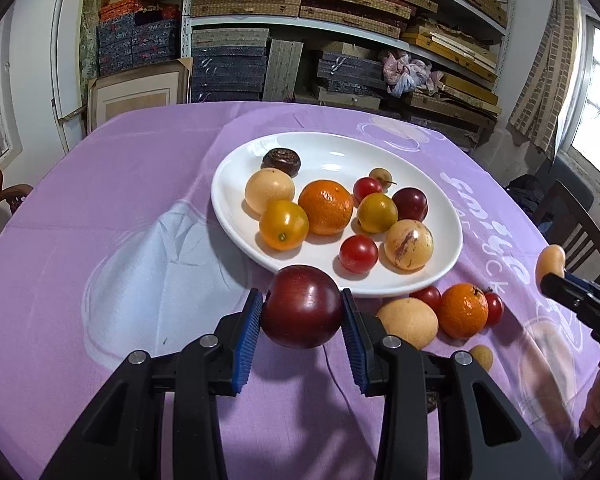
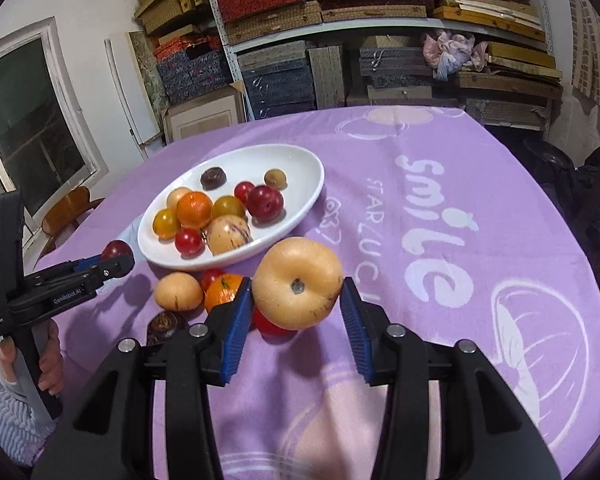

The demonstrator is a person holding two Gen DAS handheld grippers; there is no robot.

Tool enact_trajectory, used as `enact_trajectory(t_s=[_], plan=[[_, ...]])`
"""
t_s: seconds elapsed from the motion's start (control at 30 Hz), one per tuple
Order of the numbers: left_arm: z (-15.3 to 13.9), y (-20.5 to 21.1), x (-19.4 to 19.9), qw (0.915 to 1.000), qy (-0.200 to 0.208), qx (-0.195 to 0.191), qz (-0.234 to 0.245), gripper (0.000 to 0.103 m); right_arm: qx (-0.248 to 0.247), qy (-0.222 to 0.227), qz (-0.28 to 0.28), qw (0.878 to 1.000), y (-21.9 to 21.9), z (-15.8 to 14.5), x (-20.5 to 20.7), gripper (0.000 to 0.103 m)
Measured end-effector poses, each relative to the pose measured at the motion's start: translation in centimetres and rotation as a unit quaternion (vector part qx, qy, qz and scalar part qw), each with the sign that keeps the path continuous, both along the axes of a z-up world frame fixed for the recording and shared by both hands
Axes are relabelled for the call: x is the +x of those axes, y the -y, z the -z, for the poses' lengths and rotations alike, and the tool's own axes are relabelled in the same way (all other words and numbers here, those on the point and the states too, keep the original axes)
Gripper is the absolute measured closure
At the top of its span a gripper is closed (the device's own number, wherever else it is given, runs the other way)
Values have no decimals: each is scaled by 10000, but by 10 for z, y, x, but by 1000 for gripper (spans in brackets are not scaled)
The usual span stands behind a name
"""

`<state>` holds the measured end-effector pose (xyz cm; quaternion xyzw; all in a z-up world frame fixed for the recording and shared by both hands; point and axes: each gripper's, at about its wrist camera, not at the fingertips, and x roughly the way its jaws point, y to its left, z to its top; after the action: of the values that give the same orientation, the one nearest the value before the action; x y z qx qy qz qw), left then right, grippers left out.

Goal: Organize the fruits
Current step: 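Close the right tool around the pale yellow apple while the left tool holds the plum, then carry the plum and apple onto the white plate and open both tools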

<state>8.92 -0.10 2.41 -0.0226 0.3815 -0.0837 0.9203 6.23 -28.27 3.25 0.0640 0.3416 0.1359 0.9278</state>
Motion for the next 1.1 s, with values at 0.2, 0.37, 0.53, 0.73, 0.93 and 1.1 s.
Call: enact_trajectory(t_s=[0.2,0.37,0.53,0.73,0.93,1.1], plan=[[-11,13,33,9999,-5,85,-109,63,-297,-12,-80,9995,-41,-25,68,60],[4,27,41,9997,-192,138,13,63,-187,-109,120,9997,-64,-12,115,60],[11,28,48,9997,-184,184,17,63,-360,-73,150,9992,-74,-2,127,60],[11,25,54,9996,-87,189,-171,56,-457,41,75,9989,-75,10,132,57],[3,14,44,9999,-92,-6,-60,54,-383,177,77,9991,-62,-8,119,47],[-7,32,24,9990,-17,94,434,54,-669,264,-282,9970,-61,-31,94,43]])
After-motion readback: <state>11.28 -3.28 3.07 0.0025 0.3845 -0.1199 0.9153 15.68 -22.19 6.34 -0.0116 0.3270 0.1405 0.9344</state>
